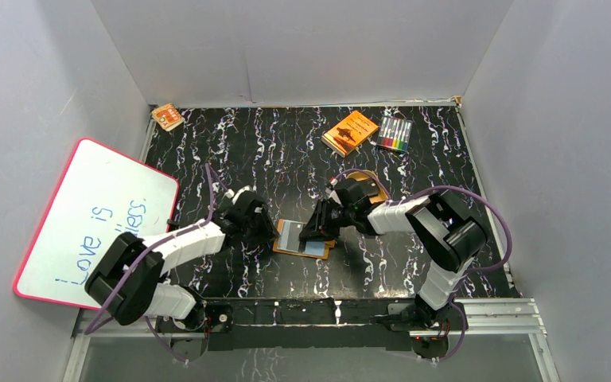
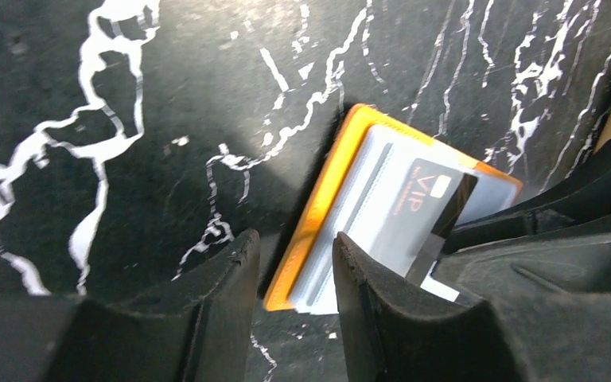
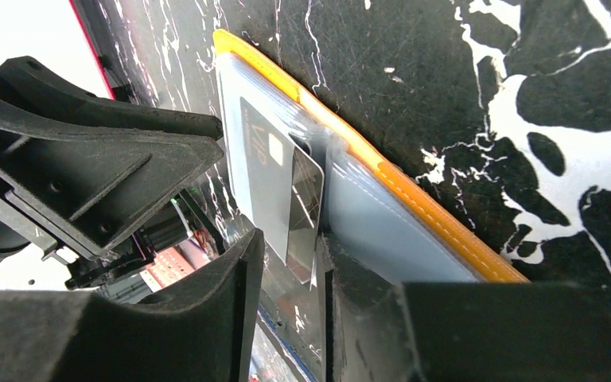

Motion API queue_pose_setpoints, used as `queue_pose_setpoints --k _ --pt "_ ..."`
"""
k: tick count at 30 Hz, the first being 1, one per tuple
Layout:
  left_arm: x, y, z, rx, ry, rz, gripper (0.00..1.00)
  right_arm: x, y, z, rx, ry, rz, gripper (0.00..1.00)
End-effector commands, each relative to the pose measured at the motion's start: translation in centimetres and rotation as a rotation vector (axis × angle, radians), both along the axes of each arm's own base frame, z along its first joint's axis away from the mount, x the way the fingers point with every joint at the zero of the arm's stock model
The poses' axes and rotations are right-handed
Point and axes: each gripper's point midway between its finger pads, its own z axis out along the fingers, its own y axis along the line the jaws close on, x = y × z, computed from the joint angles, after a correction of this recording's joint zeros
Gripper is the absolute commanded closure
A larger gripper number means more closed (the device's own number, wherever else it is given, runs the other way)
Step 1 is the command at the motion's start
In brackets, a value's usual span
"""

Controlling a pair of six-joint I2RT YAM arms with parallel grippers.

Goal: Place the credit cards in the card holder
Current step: Insert the credit card into the card holder.

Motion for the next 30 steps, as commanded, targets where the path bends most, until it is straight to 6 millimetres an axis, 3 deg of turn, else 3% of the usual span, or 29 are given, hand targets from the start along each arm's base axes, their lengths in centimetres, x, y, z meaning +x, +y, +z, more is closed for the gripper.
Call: queue_pose_setpoints --k 1,6,11,25,30 --pt "-1.9 3.3 -1.0 0.118 0.04 0.027 0.62 0.3 0.6 0.7 0.0 -0.026 0.035 0.59" --pt "-2.2 4.1 -1.9 0.152 0.058 0.042 0.63 0.5 0.7 0.7 -0.01 -0.027 0.048 0.58" --pt "-2.5 3.6 -2.8 0.14 0.086 0.021 0.67 0.3 1.0 0.5 -0.018 -0.023 0.062 0.58" --pt "-3.2 2.0 -3.3 0.058 0.112 -0.032 0.96 0.6 2.6 1.1 -0.013 -0.03 0.071 0.59" --pt "-3.3 1.9 -3.3 0.044 0.113 -0.029 1.0 0.7 3.3 1.1 -0.014 -0.024 0.071 0.59"
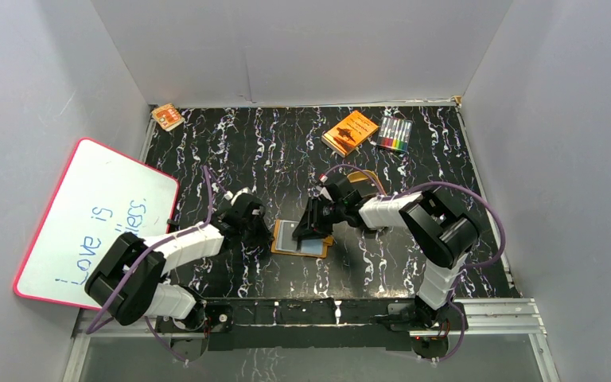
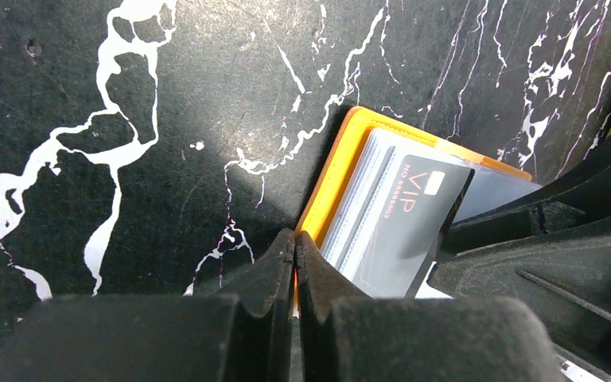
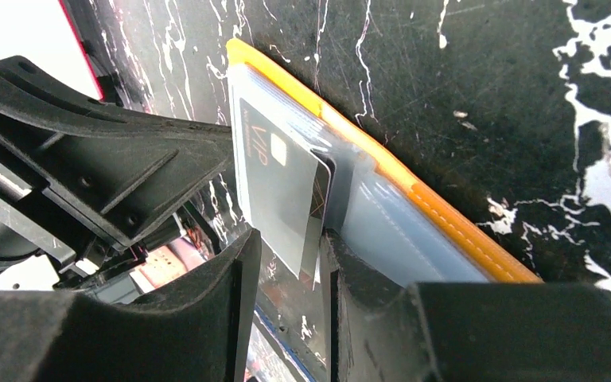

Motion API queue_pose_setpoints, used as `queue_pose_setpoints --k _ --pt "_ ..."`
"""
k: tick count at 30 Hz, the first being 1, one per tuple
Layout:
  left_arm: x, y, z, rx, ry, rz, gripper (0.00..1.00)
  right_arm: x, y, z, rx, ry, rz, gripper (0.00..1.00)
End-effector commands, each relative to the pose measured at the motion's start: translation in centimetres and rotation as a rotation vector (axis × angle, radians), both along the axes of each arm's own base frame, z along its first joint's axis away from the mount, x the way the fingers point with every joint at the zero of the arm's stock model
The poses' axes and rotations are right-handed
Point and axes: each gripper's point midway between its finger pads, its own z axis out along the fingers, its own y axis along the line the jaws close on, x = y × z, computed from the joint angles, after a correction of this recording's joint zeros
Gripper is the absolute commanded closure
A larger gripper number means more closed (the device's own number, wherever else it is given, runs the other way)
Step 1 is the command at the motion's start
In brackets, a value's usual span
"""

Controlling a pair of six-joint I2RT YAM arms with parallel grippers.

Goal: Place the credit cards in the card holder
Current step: Insert the credit card into the card holder.

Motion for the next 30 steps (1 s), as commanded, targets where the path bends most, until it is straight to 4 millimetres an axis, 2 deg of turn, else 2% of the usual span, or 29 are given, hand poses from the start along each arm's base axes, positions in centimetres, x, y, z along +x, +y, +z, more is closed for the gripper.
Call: queue_pose_setpoints --k 1,7,10,13,20,30 --pt "-2.9 1.5 -2.6 0.055 0.114 -0.018 1.0 0.6 1.7 0.7 0.019 -0.015 0.008 0.59" --pt "-3.3 1.1 -2.3 0.026 0.123 -0.03 1.0 0.3 2.9 0.9 0.02 -0.019 0.039 0.59" --pt "-3.3 1.1 -2.2 0.025 0.12 -0.029 1.0 0.2 2.8 1.0 0.002 -0.027 0.051 0.59" --pt "-3.2 1.4 -2.0 0.034 0.109 -0.02 1.0 0.3 2.0 1.1 -0.048 -0.046 0.044 0.56" --pt "-2.6 2.4 -1.3 0.085 0.07 0.002 1.0 0.6 0.0 2.8 -0.163 -0.113 0.035 0.44" --pt "-2.3 2.6 -0.5 0.093 0.051 0.008 1.0 1.6 -2.2 5.7 -0.274 -0.222 0.028 0.42"
